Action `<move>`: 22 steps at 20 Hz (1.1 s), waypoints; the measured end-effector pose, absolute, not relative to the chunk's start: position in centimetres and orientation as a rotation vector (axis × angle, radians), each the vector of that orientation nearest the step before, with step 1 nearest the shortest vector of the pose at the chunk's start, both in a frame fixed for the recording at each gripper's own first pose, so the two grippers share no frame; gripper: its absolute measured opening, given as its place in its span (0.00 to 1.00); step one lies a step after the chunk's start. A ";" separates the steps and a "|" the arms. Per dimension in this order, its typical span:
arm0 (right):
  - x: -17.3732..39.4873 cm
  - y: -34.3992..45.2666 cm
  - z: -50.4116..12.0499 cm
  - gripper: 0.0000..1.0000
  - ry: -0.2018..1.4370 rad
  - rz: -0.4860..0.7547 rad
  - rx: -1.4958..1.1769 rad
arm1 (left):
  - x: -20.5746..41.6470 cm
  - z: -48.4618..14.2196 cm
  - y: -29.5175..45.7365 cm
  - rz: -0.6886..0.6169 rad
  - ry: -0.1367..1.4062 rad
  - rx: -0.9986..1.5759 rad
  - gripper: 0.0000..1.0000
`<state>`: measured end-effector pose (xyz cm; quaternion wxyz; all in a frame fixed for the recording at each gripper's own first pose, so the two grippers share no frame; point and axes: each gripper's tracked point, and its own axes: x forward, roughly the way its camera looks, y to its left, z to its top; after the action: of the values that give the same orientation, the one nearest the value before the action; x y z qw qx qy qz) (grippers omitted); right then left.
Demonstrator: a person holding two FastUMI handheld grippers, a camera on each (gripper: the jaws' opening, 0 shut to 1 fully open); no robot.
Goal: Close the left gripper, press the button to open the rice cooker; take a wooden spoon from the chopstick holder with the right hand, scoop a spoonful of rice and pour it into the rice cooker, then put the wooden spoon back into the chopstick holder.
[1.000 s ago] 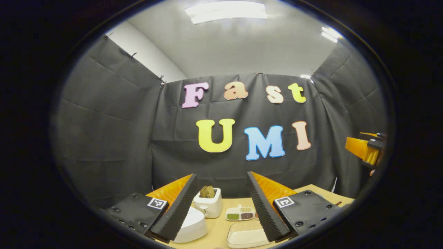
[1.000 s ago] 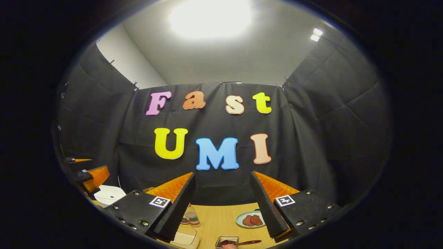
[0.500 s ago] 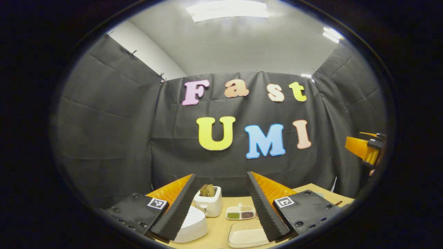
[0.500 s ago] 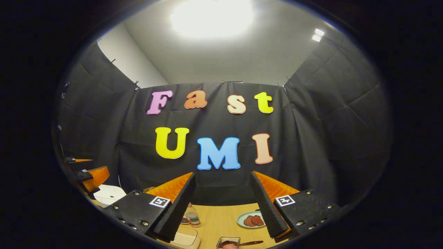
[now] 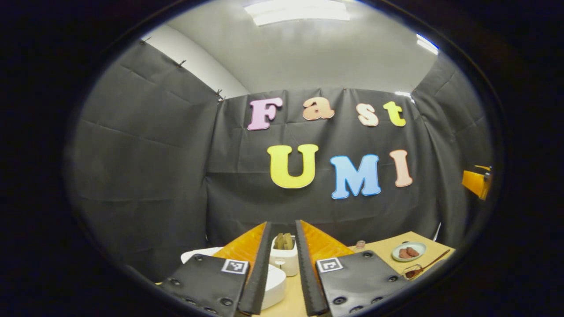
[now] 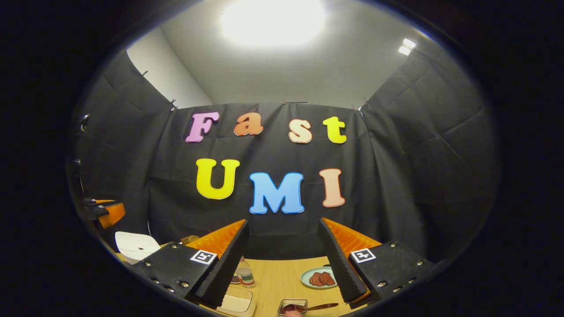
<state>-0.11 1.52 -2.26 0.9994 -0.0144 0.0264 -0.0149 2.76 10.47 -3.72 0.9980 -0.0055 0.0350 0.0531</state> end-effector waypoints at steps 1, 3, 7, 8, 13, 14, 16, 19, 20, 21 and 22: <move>-0.2 1.7 -2.3 0.94 0.055 -0.035 -0.030 | 3.1 -4.3 11.3 0.102 0.082 -0.014 0.36; -0.4 2.1 -2.6 0.95 0.062 -0.045 -0.034 | 3.6 -5.6 14.0 0.142 0.099 -0.024 0.16; -1.1 3.3 -2.9 0.95 0.075 -0.065 -0.037 | 5.9 -8.4 18.0 0.126 0.176 -0.078 0.08; -1.3 3.5 -3.0 0.95 0.077 -0.071 -0.040 | 6.0 -9.4 18.7 0.122 0.196 -0.086 0.08; -2.8 3.8 -3.6 0.95 0.089 -0.126 -0.063 | 7.8 -13.6 22.5 0.095 0.270 -0.111 0.08; -3.1 3.8 -3.9 0.95 0.096 -0.136 -0.065 | 8.4 -14.7 22.6 0.083 0.288 -0.117 0.08; -3.6 3.9 -4.1 0.95 0.109 -0.152 -0.066 | 9.2 -17.6 22.6 0.060 0.348 -0.129 0.08; -4.3 3.4 -3.8 0.95 0.112 -0.187 -0.077 | 10.1 -21.1 22.3 0.039 0.417 -0.147 0.09; -4.4 3.3 -3.8 0.95 0.113 -0.196 -0.080 | 10.3 -22.4 22.2 0.036 0.438 -0.151 0.08; -4.5 3.2 -3.7 0.95 0.115 -0.203 -0.082 | 10.4 -23.5 22.2 0.036 0.456 -0.153 0.08; -4.6 3.2 -3.8 0.95 0.117 -0.208 -0.083 | 10.3 -24.5 22.3 0.039 0.474 -0.155 0.09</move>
<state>-4.61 3.16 -3.77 0.9920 -0.0416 0.0584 -0.1038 10.31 22.33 -24.55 0.9689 -0.0769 0.2344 0.0195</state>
